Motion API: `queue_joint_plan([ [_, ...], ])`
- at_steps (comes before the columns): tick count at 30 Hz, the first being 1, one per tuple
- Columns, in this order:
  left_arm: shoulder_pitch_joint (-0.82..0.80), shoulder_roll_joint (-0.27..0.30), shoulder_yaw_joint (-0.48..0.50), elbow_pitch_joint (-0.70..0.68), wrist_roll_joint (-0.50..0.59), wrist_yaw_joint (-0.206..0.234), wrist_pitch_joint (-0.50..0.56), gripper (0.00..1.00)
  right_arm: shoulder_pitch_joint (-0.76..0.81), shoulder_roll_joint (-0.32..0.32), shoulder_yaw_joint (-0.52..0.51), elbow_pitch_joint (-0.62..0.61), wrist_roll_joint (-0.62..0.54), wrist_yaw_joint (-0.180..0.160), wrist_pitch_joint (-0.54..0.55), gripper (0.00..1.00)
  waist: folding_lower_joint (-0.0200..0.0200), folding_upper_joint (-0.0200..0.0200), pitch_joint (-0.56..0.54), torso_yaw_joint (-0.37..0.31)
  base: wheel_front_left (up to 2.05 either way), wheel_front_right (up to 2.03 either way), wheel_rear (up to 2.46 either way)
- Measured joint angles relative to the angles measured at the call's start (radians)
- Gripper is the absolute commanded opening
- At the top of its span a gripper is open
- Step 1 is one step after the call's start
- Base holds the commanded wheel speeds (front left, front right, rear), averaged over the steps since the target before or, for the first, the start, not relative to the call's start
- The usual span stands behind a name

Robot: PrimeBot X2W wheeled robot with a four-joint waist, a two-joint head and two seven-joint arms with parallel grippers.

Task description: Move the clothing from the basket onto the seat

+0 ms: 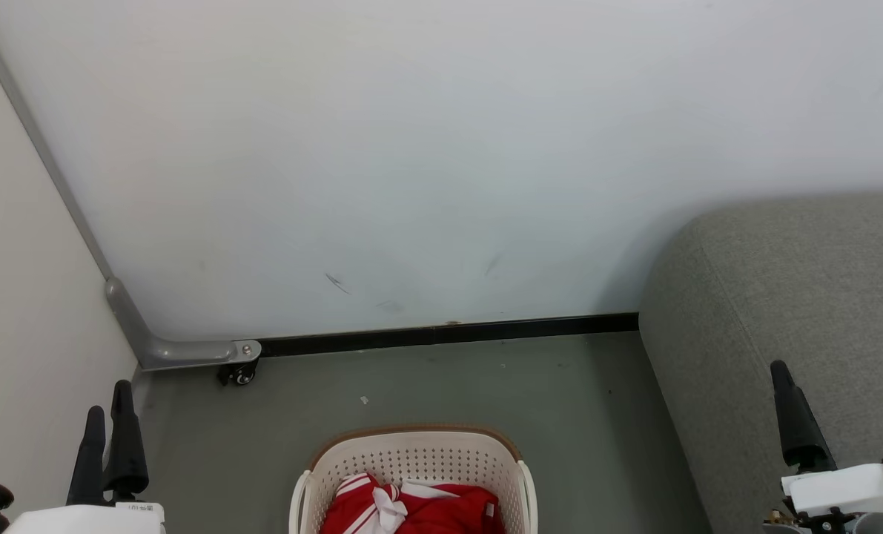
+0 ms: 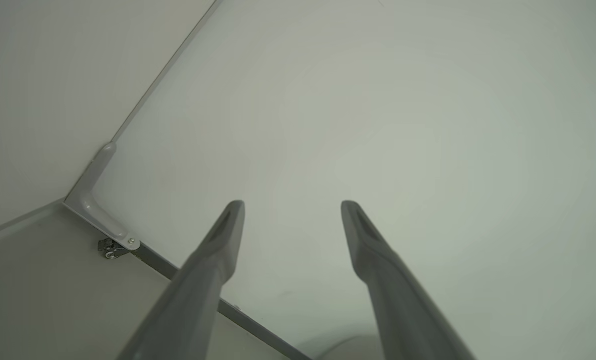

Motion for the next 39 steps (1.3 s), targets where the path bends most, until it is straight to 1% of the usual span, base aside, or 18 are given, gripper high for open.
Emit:
queue_joint_plan([
  [4, 0.008, 0.002, -0.014, -0.032, 0.089, 0.016, -0.012, 1.0, 0.007, -0.001, 0.005, -0.016, -0.076, 0.0, -0.011, 1.0, -0.0029, 0.0, -0.004, 0.0, 0.0, 0.0, 0.0],
  [10, 0.018, 0.006, -0.063, -0.076, 0.212, 0.035, -0.032, 1.0, 0.021, -0.001, 0.021, -0.033, -0.2, 0.0, -0.03, 1.0, -0.0052, 0.0, -0.01, 0.002, 0.0, 0.0, 0.0],
  [15, 0.05, 0.01, -0.114, -0.091, 0.303, 0.061, -0.052, 1.0, 0.042, -0.001, 0.04, -0.04, -0.316, 0.0, -0.049, 1.0, -0.0057, 0.0, -0.015, 0.004, 0.0, 0.0, 0.0],
  [17, 0.052, 0.014, -0.13, -0.106, 0.369, 0.066, -0.061, 1.0, 0.046, -0.001, 0.048, -0.041, -0.356, 0.0, -0.053, 1.0, -0.0059, 0.0, -0.017, 0.005, 0.0, 0.0, 0.0],
  [20, 0.055, 0.02, -0.156, -0.122, 0.456, 0.089, -0.071, 1.0, 0.057, -0.001, 0.057, -0.044, -0.415, 0.0, -0.062, 1.0, -0.006, 0.0, -0.021, 0.005, 0.0, 0.0, 0.0],
  [24, 0.066, 0.021, -0.203, -0.163, 0.592, 0.095, -0.083, 1.0, 0.057, -0.002, 0.073, -0.045, -0.502, 0.0, -0.073, 1.0, -0.0061, 0.0, -0.026, 0.006, 0.0, 0.0, 0.0],
  [29, 0.069, 0.024, -0.252, -0.187, 0.658, 0.138, -0.104, 1.0, 0.059, -0.002, 0.092, -0.044, -0.597, 0.001, -0.092, 1.0, -0.0063, 0.0, -0.033, 0.004, 0.0, 0.0, 0.0],
  [30, 0.077, 0.025, -0.27, -0.186, 0.687, 0.157, -0.112, 1.0, 0.063, -0.003, 0.094, -0.042, -0.631, 0.001, -0.101, 1.0, -0.0063, 0.0, -0.035, 0.003, 0.0, 0.0, 0.0],
  [31, 0.085, 0.026, -0.281, -0.183, 0.703, 0.162, -0.117, 1.0, 0.067, -0.003, 0.094, -0.041, -0.648, 0.001, -0.102, 1.0, -0.0063, 0.0, -0.036, 0.002, 0.0, 0.0, 0.0],
  [37, 0.132, 0.029, -0.345, -0.128, 0.777, 0.2, -0.136, 1.0, 0.083, -0.005, 0.098, -0.023, -0.736, 0.001, -0.124, 1.0, -0.0064, 0.0, -0.044, -0.002, 0.0, 0.0, 0.0],
  [39, 0.138, 0.03, -0.359, -0.111, 0.79, 0.219, -0.144, 1.0, 0.084, -0.005, 0.103, -0.012, -0.757, 0.001, -0.13, 1.0, -0.0064, 0.0, -0.047, -0.004, 0.0, 0.0, 0.0],
])
